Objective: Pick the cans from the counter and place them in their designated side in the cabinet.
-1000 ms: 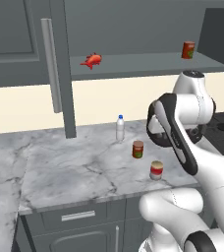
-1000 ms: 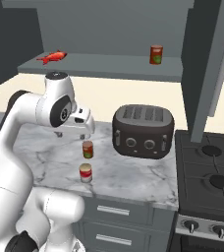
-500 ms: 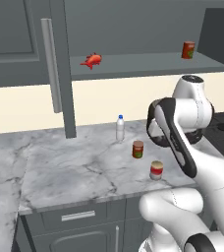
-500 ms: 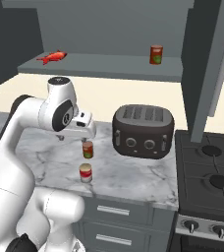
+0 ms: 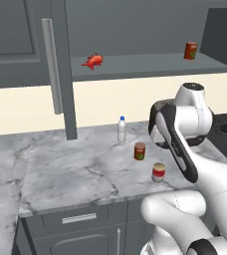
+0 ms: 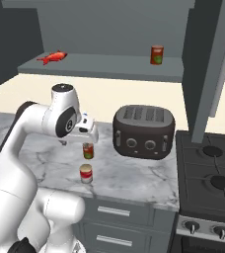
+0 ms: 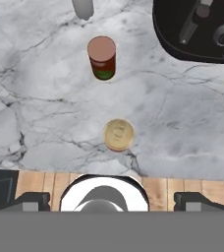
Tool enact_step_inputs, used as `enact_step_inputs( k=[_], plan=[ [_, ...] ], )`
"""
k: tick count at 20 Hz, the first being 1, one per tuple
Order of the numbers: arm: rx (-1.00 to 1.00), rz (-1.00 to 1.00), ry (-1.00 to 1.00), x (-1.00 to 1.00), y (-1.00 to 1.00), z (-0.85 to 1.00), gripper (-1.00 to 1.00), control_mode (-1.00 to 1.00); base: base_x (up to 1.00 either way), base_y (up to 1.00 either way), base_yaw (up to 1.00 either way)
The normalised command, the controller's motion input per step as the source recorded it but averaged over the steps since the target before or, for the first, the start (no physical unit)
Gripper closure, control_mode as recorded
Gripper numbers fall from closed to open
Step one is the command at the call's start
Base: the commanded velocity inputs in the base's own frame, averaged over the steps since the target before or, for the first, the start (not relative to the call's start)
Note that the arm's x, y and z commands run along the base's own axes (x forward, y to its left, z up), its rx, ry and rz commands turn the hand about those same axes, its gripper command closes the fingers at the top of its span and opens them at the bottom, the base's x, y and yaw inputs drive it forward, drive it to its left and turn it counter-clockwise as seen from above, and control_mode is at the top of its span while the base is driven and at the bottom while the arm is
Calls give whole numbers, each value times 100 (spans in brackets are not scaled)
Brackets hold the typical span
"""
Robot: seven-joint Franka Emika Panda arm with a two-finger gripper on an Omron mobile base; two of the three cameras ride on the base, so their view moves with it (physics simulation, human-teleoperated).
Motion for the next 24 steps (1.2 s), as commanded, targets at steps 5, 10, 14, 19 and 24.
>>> enact_step_inputs(
  k=[5, 10, 14, 19, 24],
  plan=[
    [0, 0, 0, 5, -1, -23, -100, -100, 0, 0, 0],
    [0, 0, 0, 8, -2, -22, -100, -100, 0, 0, 0],
    [0, 0, 0, 7, -3, -21, -100, -100, 0, 0, 0],
    [0, 0, 0, 2, -1, -18, -100, -100, 0, 0, 0],
    [0, 0, 0, 0, 0, -15, -100, -100, 0, 0, 0]
  ],
)
